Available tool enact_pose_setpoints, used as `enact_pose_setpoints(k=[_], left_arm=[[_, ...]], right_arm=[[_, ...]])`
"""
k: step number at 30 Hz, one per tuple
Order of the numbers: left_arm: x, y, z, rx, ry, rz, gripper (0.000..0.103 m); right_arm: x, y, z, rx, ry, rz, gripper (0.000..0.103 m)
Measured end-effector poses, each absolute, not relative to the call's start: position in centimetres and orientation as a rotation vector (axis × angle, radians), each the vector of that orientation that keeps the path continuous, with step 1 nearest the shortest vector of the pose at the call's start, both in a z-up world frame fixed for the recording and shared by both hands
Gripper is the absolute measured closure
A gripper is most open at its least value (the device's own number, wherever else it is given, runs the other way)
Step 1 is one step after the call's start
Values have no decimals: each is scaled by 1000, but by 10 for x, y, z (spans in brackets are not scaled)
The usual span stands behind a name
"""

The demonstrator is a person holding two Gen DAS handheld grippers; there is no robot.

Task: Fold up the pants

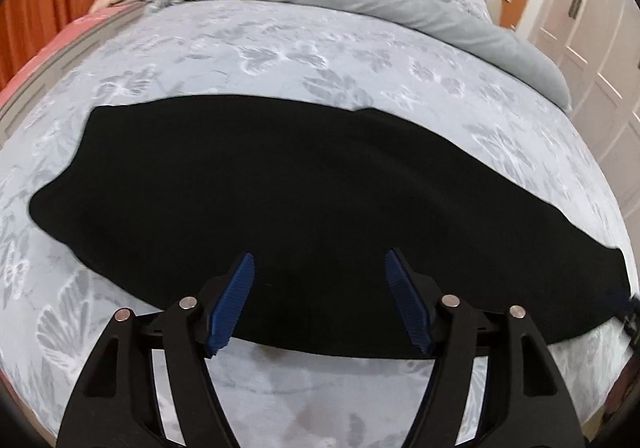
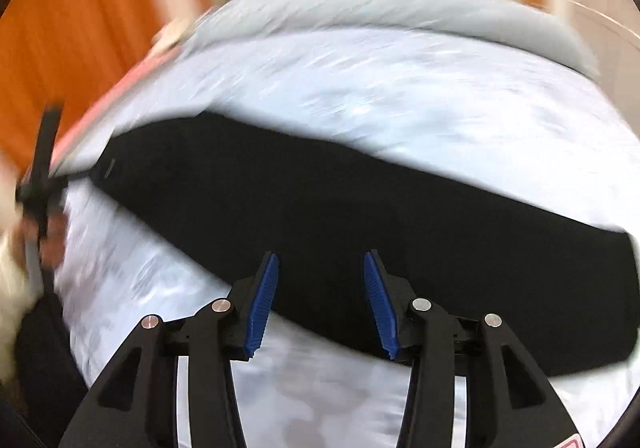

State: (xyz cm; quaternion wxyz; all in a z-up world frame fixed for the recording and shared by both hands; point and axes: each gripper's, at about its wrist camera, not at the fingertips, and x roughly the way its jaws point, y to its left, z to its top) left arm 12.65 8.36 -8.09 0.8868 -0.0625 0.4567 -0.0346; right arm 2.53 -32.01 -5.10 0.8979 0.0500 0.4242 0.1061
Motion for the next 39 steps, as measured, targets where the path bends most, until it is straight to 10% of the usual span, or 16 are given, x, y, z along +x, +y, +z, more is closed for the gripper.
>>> enact_pose_setpoints(k=[11, 13, 14, 19, 21, 22, 25, 26, 35, 39], left_arm=[[125, 52, -90, -13, 940, -122, 36], [126, 51, -91, -12, 936, -126, 33], [127, 51, -92, -14, 937, -128, 33], [130, 50, -93, -12, 926, -129, 33], [132, 51, -93, -20, 924, -128, 32], [133, 51, -93, -28, 927, -127, 32], [134, 55, -96, -52, 942, -122, 32], [135, 57, -96, -54, 944, -113, 32], [142, 55, -110, 18, 1004, -49, 31], [141, 56, -114, 50, 1017, -22, 25]], right_arm=[[39, -540, -79, 314, 924, -291, 58], [56, -534, -90, 264, 980, -263, 100], [53, -532, -92, 255, 1003, -258, 103], [29, -527, -59, 166, 869, -317, 100], [29, -541, -62, 169, 873, -355, 41], [31, -545, -65, 177, 884, -350, 39], [46, -546, -81, 152, 938, -320, 60], [52, -546, -88, 160, 967, -294, 97], [41, -573, -97, 250, 1004, -362, 94], [25, -558, -74, 245, 895, -408, 71]])
